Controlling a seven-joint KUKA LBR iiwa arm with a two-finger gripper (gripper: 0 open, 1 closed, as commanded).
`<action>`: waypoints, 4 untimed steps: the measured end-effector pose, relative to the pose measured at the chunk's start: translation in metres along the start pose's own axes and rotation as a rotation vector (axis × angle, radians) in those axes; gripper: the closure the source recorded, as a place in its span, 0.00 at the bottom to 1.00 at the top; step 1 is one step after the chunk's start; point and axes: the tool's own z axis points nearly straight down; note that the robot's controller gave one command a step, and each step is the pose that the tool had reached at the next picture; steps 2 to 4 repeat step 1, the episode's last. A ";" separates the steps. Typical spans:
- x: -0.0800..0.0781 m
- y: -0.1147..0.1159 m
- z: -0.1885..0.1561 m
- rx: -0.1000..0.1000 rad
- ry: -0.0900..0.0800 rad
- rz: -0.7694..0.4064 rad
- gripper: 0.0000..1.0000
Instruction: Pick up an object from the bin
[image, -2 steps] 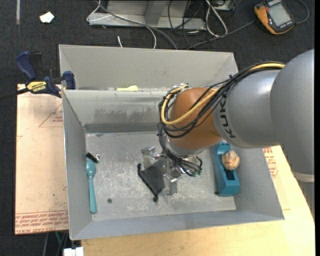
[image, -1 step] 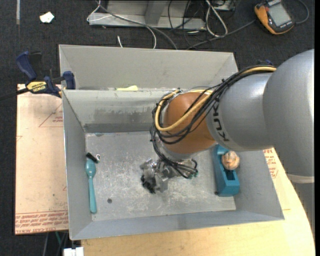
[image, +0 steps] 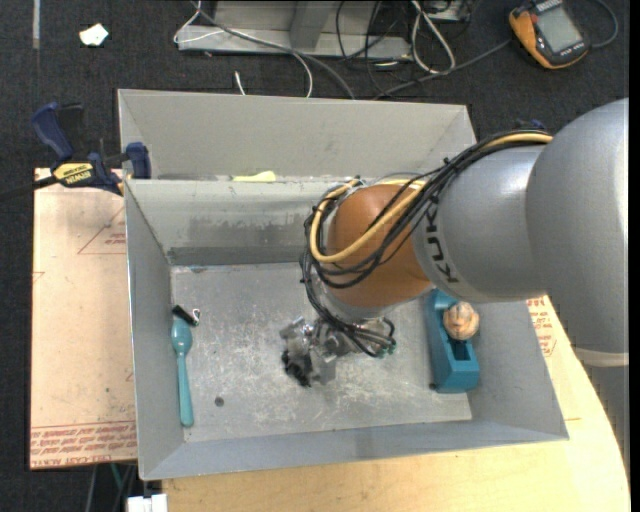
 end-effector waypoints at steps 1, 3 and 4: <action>-0.009 0.000 0.000 0.000 0.000 -0.187 1.00; -0.009 0.000 0.000 0.000 0.000 -0.187 1.00; -0.009 0.000 0.000 0.000 0.000 -0.187 1.00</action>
Offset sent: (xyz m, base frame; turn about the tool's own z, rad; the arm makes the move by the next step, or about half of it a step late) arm 0.0261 0.0117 -0.0004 -0.8253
